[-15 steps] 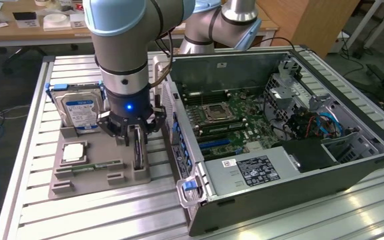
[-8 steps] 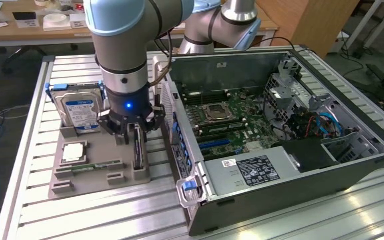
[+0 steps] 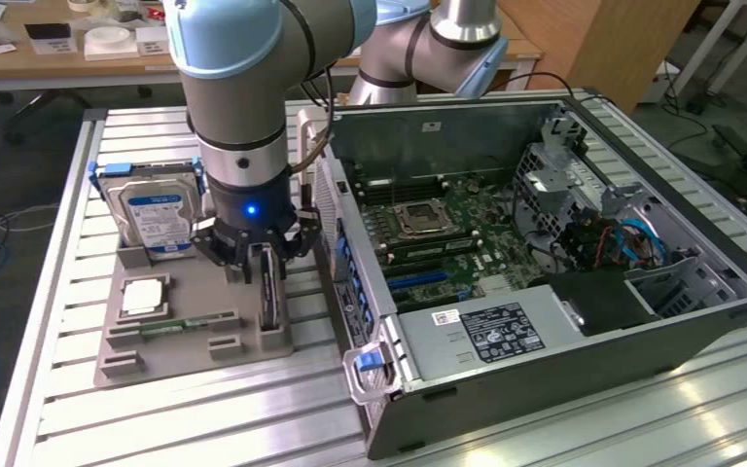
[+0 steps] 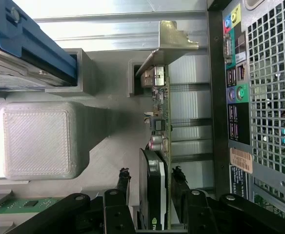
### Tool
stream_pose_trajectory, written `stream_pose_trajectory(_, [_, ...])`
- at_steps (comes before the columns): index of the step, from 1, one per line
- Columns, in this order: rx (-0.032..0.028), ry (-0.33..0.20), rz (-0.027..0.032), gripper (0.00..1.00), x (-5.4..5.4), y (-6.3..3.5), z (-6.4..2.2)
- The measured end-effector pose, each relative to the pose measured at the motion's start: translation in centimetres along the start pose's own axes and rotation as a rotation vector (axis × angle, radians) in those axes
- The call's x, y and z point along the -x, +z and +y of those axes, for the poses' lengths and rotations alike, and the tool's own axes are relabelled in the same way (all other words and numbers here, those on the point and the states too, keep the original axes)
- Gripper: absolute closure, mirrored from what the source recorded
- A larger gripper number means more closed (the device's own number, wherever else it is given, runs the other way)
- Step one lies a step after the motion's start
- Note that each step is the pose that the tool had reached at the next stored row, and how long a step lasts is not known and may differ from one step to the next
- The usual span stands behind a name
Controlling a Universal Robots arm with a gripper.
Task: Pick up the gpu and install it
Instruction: 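Pick up the gpu and move the gpu toward the slot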
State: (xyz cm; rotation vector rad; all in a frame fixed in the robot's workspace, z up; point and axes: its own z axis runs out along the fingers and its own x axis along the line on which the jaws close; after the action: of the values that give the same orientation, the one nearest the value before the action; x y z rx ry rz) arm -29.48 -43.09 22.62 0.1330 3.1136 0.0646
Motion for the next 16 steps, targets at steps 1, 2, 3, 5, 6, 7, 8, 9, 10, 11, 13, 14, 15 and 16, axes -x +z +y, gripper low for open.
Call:
stream_pose_trajectory(1, [-0.0001,0.000,0.0000,0.53,0.00,0.00,0.00])
stream_pose_trajectory(2, [-0.0001,0.000,0.0000,0.53,0.00,0.00,0.00])
stream_pose_trajectory(3, [-0.0001,0.000,0.0001,0.53,0.00,0.00,0.00])
stream_pose_trajectory(5, [0.0000,0.000,0.0000,0.53,0.00,0.00,0.00])
stream_pose_trajectory(6, [0.0000,0.000,0.0000,0.53,0.00,0.00,0.00])
stream_pose_trajectory(7, [0.0000,0.000,-0.0001,0.54,0.00,0.01,0.00])
stream_pose_trajectory(8, [0.0000,0.000,-0.0001,0.54,0.00,0.01,0.00])
stream_pose_trajectory(9, [0.0000,0.000,0.0000,0.61,0.00,0.01,0.00])
stream_pose_trajectory(10, [0.0000,0.000,-0.0001,0.61,0.00,0.00,0.00])
stream_pose_trajectory(11, [0.0000,0.000,-0.0001,0.61,0.00,0.01,0.00])
stream_pose_trajectory(13, [0.0000,0.000,-0.0001,0.61,0.00,0.01,0.00])
stream_pose_trajectory(14, [0.0003,0.000,-0.0003,0.61,0.03,0.02,0.01])
stream_pose_trajectory(15, [0.0004,0.000,-0.0003,0.61,0.08,0.03,0.02])
stream_pose_trajectory(16, [0.0002,0.000,-0.0001,0.61,0.12,0.02,0.02])
